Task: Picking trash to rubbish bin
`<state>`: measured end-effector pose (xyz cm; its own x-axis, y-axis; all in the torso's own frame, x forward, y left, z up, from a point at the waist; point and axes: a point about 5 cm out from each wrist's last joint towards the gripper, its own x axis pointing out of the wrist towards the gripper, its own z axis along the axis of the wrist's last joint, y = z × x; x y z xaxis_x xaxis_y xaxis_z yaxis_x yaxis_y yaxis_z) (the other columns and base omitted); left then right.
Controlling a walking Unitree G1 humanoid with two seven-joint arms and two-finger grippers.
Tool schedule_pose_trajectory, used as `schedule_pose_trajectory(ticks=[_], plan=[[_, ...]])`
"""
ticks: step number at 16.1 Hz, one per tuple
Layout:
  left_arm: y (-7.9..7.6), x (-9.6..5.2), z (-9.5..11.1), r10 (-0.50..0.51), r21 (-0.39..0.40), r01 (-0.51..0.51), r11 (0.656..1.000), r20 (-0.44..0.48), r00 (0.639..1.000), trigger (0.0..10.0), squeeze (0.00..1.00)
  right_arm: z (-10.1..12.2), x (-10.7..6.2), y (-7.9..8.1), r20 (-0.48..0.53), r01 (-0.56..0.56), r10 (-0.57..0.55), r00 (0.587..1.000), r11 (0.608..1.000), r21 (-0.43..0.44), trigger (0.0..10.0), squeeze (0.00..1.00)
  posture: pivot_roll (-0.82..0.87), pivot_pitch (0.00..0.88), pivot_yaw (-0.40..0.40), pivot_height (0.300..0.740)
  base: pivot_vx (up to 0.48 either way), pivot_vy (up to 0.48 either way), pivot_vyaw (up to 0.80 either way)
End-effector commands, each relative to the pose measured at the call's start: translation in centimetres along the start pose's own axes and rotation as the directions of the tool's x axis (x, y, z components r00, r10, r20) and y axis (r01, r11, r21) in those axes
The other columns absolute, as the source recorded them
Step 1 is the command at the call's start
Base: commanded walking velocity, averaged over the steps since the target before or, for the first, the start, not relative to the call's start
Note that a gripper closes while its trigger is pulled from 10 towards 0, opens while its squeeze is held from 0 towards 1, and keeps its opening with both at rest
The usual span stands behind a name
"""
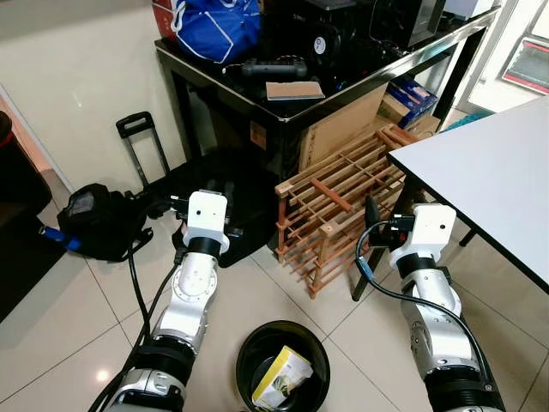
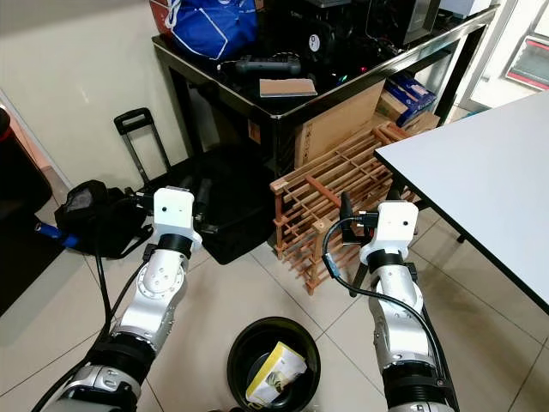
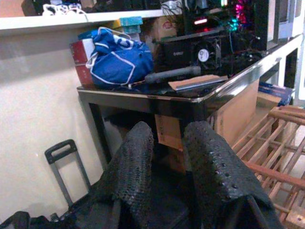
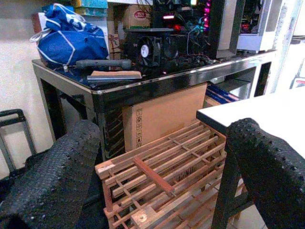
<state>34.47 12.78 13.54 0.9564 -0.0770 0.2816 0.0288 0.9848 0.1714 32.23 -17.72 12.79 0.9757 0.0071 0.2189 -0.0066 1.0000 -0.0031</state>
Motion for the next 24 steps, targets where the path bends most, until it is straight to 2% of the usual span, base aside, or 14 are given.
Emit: schedule_pose_trajectory(ticks=[1, 8, 16, 24], plan=[[0.28, 0.02, -0.16, 0.015, 0.013, -0.015, 1.000, -0.014, 1.000, 10.0, 0.00, -0.16, -0.09, -0.42, -0.008, 0.023, -0.023, 1.000, 1.000, 0.001, 10.0, 0.00, -0.07, 0.098, 0.062, 0.740, 0.000, 0.000, 0.00], [0.63, 0.56, 0.10, 0.025, 0.005, -0.024, 1.000, -0.016, 1.000, 10.0, 0.00, -0.26, 0.40, -0.66, -0.032, 0.041, -0.041, 0.999, 0.999, 0.000, 10.0, 0.00, -0.07, 0.082, 0.061, 0.740, 0.000, 0.000, 0.00], [0.59, 0.60, -0.12, 0.017, 0.002, -0.017, 1.000, -0.030, 0.999, 10.0, 0.00, -0.53, 0.62, -0.61, -0.049, 0.046, -0.046, 0.998, 0.999, -0.008, 10.0, 0.00, -0.08, 0.050, 0.067, 0.740, 0.000, 0.000, -0.79], [0.40, 0.43, -0.52, 0.007, -0.001, -0.007, 1.000, -0.052, 0.999, 10.0, 0.00, -0.72, 0.50, -0.47, -0.062, 0.031, -0.032, 0.998, 0.999, -0.013, 10.0, 0.00, -0.08, 0.072, 0.060, 0.740, 0.000, 0.000, -0.79]])
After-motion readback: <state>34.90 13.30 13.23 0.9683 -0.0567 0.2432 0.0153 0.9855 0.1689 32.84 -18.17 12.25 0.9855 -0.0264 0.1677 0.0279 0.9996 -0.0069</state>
